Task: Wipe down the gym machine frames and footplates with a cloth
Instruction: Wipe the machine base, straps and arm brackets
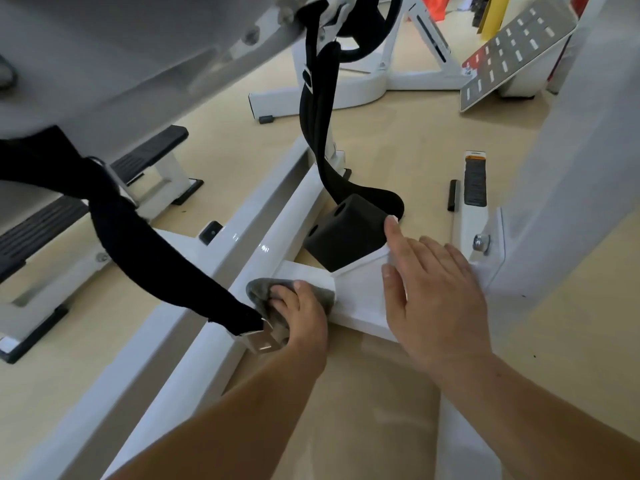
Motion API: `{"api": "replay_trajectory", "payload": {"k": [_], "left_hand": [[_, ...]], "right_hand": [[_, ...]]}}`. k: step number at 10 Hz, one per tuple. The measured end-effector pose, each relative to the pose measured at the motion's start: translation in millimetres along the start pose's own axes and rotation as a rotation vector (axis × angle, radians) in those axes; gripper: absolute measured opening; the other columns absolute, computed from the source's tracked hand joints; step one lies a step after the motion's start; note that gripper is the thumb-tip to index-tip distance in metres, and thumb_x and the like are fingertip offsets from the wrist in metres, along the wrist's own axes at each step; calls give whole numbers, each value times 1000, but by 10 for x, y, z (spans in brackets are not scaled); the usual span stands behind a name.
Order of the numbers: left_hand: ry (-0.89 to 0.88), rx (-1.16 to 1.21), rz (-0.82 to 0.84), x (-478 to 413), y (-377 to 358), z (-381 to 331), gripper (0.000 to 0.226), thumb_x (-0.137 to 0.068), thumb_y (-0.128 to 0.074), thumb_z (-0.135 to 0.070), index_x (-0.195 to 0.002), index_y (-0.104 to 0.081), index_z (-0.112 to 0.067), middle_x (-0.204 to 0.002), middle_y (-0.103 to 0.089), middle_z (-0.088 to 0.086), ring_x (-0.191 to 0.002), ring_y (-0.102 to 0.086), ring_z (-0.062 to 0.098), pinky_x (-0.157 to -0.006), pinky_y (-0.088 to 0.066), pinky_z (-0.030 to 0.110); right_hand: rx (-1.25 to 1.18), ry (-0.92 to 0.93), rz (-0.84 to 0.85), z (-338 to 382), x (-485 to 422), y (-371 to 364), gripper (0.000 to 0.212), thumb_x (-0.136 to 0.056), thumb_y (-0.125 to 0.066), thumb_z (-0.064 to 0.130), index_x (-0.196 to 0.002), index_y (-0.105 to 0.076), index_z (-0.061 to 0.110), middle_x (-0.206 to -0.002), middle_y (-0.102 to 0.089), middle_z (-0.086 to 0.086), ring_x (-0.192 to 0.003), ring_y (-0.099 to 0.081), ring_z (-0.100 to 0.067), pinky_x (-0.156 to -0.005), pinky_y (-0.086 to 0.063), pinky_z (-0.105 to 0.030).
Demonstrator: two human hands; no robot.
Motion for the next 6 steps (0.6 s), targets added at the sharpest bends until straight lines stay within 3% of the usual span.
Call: {"api": "replay_trajectory", "payload": {"k": [1, 2, 3, 4, 5, 6], "left_hand": [[12, 30, -7, 124, -156, -54, 94, -90, -7, -76, -164, 8, -20, -171, 15, -2, -157, 14, 15, -128, 4, 35], [-70, 246, 88, 274, -479, 223, 72, -103, -9, -64, -163, 4, -28, -171, 14, -3, -155, 6, 2, -123, 1, 16], [60, -592, -277, 154, -70, 459, 48, -112, -19, -22, -159, -29, -23, -170, 0, 18, -149, -32, 3, -121, -18, 13], [-1, -349, -331, -140, -41, 331, 62, -109, -34, -16, -158, -1, 4, -164, 1, 31, -152, -9, 53, -125, -14, 56], [-49, 48, -207, -57, -81, 186, 71, -110, -28, -42, -162, 9, -10, -170, 4, 17, -157, -3, 35, -125, -10, 32], [-83, -136, -115, 191, -299, 199, 67, -110, -24, -43, -162, 14, -25, -171, 16, -4, -158, 5, 21, -128, -4, 42]], "right_hand": [[17, -18, -6, -4, -11, -3, 61, -106, -7, 48, -163, -17, 33, -140, -62, 0, -139, -48, -26, -121, -32, -48], [25, -28, 0, 18, -5, -3, 64, -101, -8, 47, -163, -15, 33, -143, -61, -3, -141, -49, -29, -120, -34, -51], [42, -16, 45, 20, -9, -16, 72, -92, -20, 36, -163, -13, 30, -146, -59, -5, -143, -47, -31, -121, -33, -52], [27, -17, 69, 11, 9, -22, 72, -92, -17, 32, -164, -15, 29, -146, -58, -3, -143, -46, -29, -122, -31, -51], [38, -18, 64, 22, 0, -13, 68, -97, -14, 38, -164, -12, 31, -149, -55, -1, -146, -43, -28, -123, -29, -51], [39, -20, 64, 26, 3, -11, 66, -98, -13, 42, -164, -13, 30, -149, -56, -3, -145, -44, -29, -122, -30, -52]]}}
Point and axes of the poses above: each hand's wrist, its own x-axis away from the middle knuckle, its own y-axis out of the back of the hand, z = x × y, the point moved 10 cm from there along -x, towards the middle knuckle
